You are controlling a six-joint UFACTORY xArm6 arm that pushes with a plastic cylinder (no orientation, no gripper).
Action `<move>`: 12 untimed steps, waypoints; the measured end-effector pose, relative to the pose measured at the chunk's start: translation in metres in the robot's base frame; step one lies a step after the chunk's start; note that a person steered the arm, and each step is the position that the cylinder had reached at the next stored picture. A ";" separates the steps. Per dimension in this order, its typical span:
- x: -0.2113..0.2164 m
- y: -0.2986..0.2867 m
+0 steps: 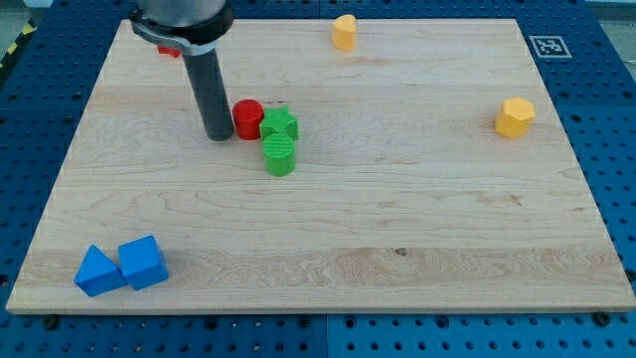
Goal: Move red circle to the right top
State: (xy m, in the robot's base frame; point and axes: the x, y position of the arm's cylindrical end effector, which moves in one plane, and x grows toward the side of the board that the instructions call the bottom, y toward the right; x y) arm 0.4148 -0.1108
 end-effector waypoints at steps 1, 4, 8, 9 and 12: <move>0.000 0.040; -0.062 0.045; -0.090 0.082; -0.090 0.104; -0.073 0.139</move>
State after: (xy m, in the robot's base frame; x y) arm 0.3414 0.0281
